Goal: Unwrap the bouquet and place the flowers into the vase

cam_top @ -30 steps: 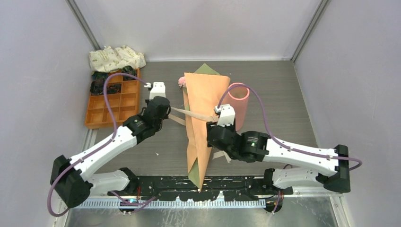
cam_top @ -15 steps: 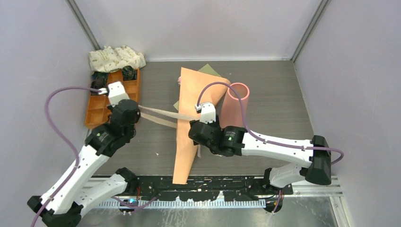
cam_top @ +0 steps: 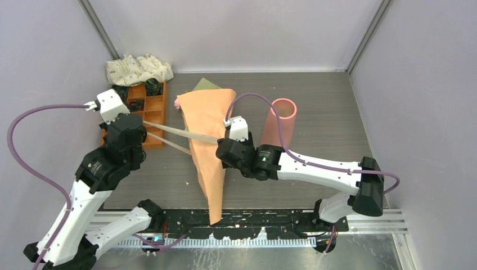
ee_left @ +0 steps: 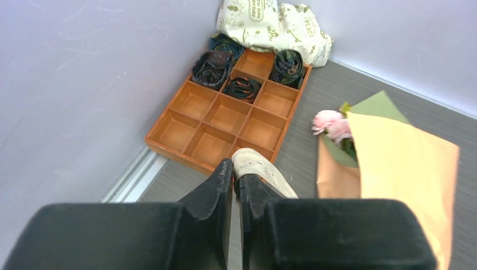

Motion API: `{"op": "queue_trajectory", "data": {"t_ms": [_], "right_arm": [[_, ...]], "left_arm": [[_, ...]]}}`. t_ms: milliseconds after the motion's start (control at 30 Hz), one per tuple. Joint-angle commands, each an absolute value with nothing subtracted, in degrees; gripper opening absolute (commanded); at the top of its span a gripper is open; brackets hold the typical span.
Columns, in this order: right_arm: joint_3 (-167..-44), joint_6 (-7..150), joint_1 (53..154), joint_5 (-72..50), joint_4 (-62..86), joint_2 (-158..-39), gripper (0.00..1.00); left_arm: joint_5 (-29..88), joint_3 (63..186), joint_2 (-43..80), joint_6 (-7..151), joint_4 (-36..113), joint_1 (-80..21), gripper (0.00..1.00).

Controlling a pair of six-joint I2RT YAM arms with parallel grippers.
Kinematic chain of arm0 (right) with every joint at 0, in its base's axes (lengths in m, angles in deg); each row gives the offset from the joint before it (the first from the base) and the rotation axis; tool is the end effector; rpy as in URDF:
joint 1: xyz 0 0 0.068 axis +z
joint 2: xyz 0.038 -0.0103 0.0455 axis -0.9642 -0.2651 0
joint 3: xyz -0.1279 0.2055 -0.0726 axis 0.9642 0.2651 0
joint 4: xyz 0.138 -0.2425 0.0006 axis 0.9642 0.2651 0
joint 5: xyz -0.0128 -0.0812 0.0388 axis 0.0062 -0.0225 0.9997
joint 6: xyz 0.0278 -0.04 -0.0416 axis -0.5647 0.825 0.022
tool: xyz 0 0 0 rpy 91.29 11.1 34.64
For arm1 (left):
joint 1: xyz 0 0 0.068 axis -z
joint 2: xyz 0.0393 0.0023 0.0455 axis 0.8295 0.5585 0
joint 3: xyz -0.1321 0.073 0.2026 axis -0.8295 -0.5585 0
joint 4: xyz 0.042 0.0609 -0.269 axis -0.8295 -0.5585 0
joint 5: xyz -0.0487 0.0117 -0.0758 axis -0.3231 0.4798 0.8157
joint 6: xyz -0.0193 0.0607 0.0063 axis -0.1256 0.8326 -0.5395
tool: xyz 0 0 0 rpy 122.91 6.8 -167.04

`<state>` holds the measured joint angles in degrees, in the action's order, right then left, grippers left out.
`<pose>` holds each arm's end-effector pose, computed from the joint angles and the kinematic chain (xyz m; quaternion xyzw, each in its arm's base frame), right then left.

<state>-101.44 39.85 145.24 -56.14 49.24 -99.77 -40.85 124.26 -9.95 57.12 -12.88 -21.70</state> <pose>0.1387 0.3040 0.2774 -0.1373 0.8841 0.0986 0.4357 0.1516 -0.0505 0.4195 -0.2341 0.7336 0.1319 0.6242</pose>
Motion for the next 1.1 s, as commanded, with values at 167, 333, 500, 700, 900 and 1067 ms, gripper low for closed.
{"op": "queue_trajectory", "data": {"t_ms": [167, 333, 500, 700, 900, 1067], "right_arm": [[-110.3, 40.5, 138.2, -49.9, 44.7, -106.0, 0.67], [-121.9, 45.2, 136.9, -49.1, 47.7, -115.5, 0.68], [-134.7, 46.7, 135.5, -46.4, 52.3, -125.3, 0.68], [-143.1, 45.5, 135.3, -41.5, 55.4, -134.6, 0.68], [-140.4, 43.7, 135.3, -41.1, 54.6, -135.6, 0.68], [-139.4, 43.1, 134.6, -46.2, 57.7, -136.3, 0.63]], "left_arm": [[-37.3, 122.4, -10.7, 59.2, -8.6, -22.1, 0.11], [-23.6, 114.0, -10.7, 54.1, -4.2, -22.1, 0.09], [-19.1, 108.4, -15.7, 52.0, -1.1, -22.0, 0.09], [-20.3, 110.9, -19.4, 54.1, -5.2, -22.1, 0.09], [-19.5, 109.9, -20.8, 54.2, -5.5, -22.1, 0.09], [-19.1, 112.5, -20.6, 54.6, -7.6, -22.1, 0.09]]}}
